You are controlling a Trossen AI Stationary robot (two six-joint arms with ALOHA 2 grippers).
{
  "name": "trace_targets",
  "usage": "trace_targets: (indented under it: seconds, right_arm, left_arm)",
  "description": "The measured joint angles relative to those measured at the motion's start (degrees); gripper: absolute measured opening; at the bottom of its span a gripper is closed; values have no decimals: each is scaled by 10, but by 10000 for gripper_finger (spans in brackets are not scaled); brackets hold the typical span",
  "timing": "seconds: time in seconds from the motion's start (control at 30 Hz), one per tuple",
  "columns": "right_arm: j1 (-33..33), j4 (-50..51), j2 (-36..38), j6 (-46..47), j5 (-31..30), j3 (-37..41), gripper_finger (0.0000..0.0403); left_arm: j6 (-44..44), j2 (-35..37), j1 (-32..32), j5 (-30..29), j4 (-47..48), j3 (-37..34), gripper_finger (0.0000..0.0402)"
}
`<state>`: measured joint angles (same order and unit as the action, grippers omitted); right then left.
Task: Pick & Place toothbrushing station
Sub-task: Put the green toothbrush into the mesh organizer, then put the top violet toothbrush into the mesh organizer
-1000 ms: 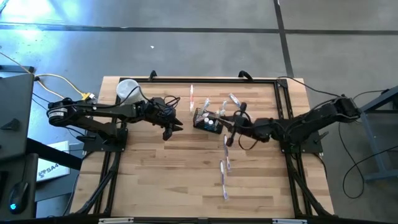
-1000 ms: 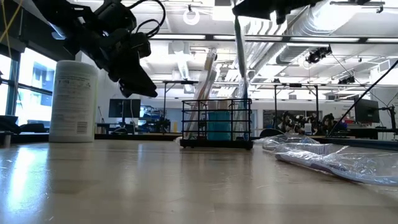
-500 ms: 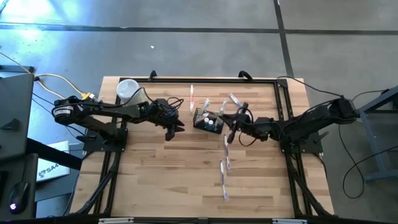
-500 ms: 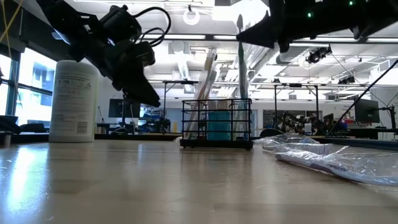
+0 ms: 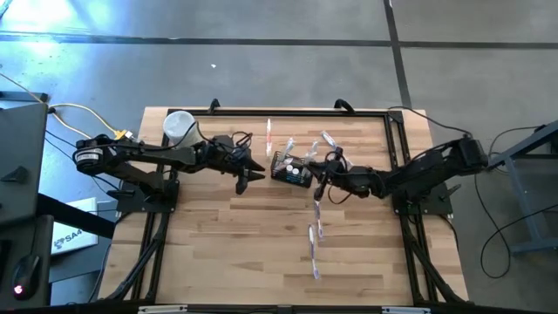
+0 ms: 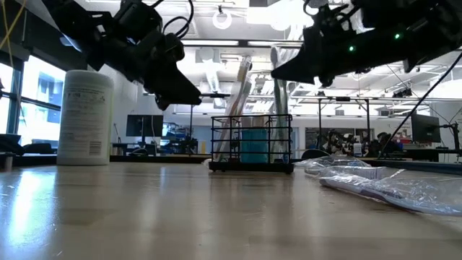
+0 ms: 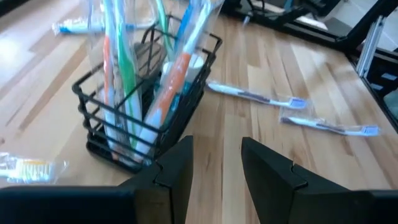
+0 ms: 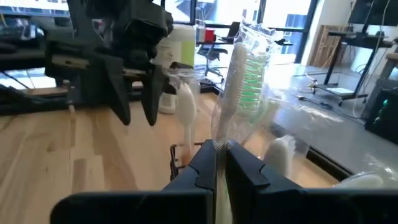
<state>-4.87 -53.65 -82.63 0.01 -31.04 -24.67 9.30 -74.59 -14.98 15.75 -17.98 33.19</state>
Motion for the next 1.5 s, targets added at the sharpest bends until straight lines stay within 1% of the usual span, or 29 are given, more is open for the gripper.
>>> trace_targets:
  seconds: [0.17,0.27,0.43,0.57,0.77,1.1,1.17,1.33,1.5]
  right_arm:
    - [13,-41,-42,3,12,0,7]
    - [19,-52,-55,15,13,0,6]
    - [28,-49,-72,58,12,0,6]
    - [27,-49,-73,63,11,0,7]
    - [28,-15,-73,106,10,0,15]
    - [27,0,-73,88,15,-1,76]
    - [27,0,-73,83,16,0,92]
    - [27,0,-71,63,41,0,136]
    - [27,4,-62,62,42,0,180]
  left_arm:
    - [0,0,0,0,-11,0,136]
    - [0,0,0,1,-11,0,136]
    - [0,0,0,1,-9,0,136]
    - [0,0,0,1,-5,0,136]
    - [0,0,0,1,-3,0,136]
    - [0,0,0,1,-3,0,136]
    - [0,0,0,1,-2,0,136]
    - [0,0,0,1,2,0,136]
    - [0,0,0,1,2,0,136]
